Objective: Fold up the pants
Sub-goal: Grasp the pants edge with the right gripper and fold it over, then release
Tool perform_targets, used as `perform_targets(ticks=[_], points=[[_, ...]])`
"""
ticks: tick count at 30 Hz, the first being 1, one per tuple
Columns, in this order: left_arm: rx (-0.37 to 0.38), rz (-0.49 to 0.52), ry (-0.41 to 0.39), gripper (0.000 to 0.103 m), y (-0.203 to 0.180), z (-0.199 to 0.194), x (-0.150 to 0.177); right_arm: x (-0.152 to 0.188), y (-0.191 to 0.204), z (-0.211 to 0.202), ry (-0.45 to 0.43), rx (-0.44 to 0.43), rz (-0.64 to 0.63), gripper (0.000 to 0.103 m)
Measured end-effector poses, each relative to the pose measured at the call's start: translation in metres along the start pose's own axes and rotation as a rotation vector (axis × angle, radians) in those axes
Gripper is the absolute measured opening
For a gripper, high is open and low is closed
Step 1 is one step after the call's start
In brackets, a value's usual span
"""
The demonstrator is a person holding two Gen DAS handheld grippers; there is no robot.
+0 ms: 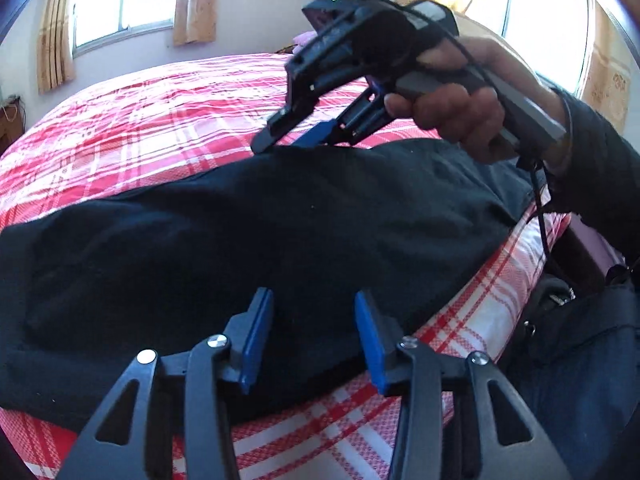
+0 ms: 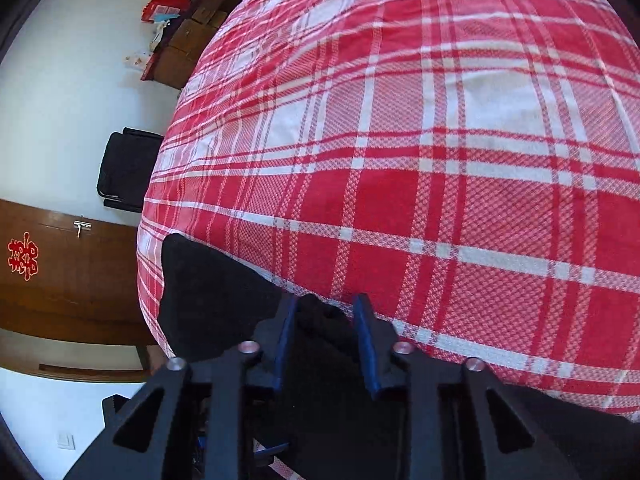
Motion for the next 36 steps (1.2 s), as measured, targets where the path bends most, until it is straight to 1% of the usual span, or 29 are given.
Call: perform_targets(ticks=[2,6,8,9,10,13,16,18,21,22,23,24,26,27,28,29,30,31,32,33,34,35,36], points=[[0.000,0.004,-0.003,0.045,-0.001,-0.001,0.001,0.001,0.005,-0.003,-0.020,-0.004,-0.024,0.005],[-0.002,0.016,0.000,0.046,0.000,-0.002,0.004,-0.003,0.034,-0.037,-0.158,-0.077,-0.112,0.003],[0.004,0.013,-0.003,0.049,-0.001,-0.002,0.005,-0.005,0.043,-0.049,-0.199,-0.078,-0.143,0.002],[0.009,0.012,-0.004,0.051,-0.001,-0.002,0.004,-0.006,0.044,-0.050,-0.218,-0.048,-0.159,0.002],[0.010,0.014,-0.004,0.052,-0.002,-0.002,0.004,-0.008,0.043,-0.046,-0.225,-0.008,-0.165,0.002],[0.000,0.031,-0.006,0.054,-0.004,-0.001,0.004,-0.017,0.025,-0.029,-0.225,0.070,-0.144,0.001],[-0.001,0.030,-0.011,0.055,-0.004,-0.001,0.004,-0.021,0.005,-0.008,-0.206,0.102,-0.100,0.001],[0.000,0.030,-0.014,0.055,-0.005,-0.002,0.003,-0.021,-0.005,-0.005,-0.203,0.125,-0.104,0.001],[-0.004,0.048,-0.003,0.055,-0.007,-0.002,0.002,-0.020,-0.008,-0.004,-0.202,0.136,-0.116,0.001],[-0.007,0.049,-0.001,0.055,-0.007,-0.005,0.000,-0.021,-0.005,-0.006,-0.200,0.139,-0.137,0.002],[-0.013,0.047,-0.005,0.055,-0.003,-0.010,-0.001,-0.021,-0.002,-0.008,-0.201,0.126,-0.148,0.002],[-0.030,0.046,-0.017,0.055,-0.001,-0.016,-0.003,-0.020,0.002,-0.015,-0.211,0.107,-0.154,0.003],[-0.088,0.042,-0.069,0.056,0.015,-0.033,-0.009,-0.018,0.010,-0.030,-0.246,0.094,-0.175,0.003],[-0.116,0.021,-0.091,0.056,0.027,-0.041,-0.011,-0.016,0.014,-0.039,-0.266,0.105,-0.200,0.004],[-0.140,-0.004,-0.101,0.056,0.038,-0.047,-0.011,-0.013,0.019,-0.044,-0.275,0.117,-0.226,0.007],[-0.160,-0.028,-0.105,0.056,0.048,-0.051,-0.009,-0.009,0.023,-0.047,-0.277,0.119,-0.250,0.016],[-0.179,-0.056,-0.105,0.056,0.059,-0.054,-0.007,0.000,0.031,-0.050,-0.272,0.108,-0.290,0.021],[-0.206,-0.102,-0.097,0.056,0.075,-0.057,-0.001,0.007,0.036,-0.050,-0.265,0.100,-0.315,0.033],[-0.224,-0.132,-0.088,0.056,0.085,-0.058,0.003,0.019,0.042,-0.049,-0.250,0.085,-0.353,0.040],[-0.238,-0.156,-0.083,0.056,0.093,-0.059,0.008,0.034,0.049,-0.045,-0.219,0.063,-0.403,0.041],[-0.246,-0.184,-0.077,0.056,0.100,-0.061,0.014,0.042,0.054,-0.041,-0.194,0.057,-0.430,0.042],[-0.240,-0.198,-0.077,0.056,0.102,-0.062,0.017,0.053,0.057,-0.034,-0.164,0.064,-0.460,0.042],[-0.230,-0.205,-0.083,0.056,0.103,-0.061,0.018,0.062,0.055,-0.025,-0.138,0.093,-0.490,0.042]])
Point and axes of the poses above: each gripper's, at about its wrist camera, not at the fingertips, and z roughly the way its jaws point, y to its left, x to its underside, the point moved 9 cm from there along z, roughly the way its jaws point, and after that the axes turned 1 degree about -y, right-handed, at the moved point
